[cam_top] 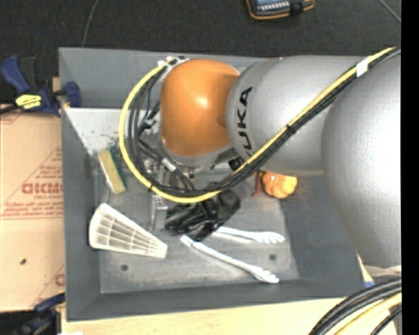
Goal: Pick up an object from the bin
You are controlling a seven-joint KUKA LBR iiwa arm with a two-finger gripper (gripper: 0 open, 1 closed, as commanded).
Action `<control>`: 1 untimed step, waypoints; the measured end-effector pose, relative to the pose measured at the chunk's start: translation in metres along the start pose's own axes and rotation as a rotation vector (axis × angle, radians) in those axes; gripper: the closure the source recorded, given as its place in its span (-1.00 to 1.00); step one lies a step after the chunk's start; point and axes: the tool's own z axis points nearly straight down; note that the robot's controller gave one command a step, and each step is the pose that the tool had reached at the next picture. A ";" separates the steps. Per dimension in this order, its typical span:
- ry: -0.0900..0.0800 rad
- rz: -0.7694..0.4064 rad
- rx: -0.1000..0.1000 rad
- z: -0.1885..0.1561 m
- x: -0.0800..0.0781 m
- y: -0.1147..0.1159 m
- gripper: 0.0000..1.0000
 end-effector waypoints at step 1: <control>-0.008 0.005 -0.001 -0.005 -0.002 -0.001 -1.00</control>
Offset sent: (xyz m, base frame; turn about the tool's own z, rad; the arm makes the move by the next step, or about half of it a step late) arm -0.0098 0.0301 -0.1113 -0.0322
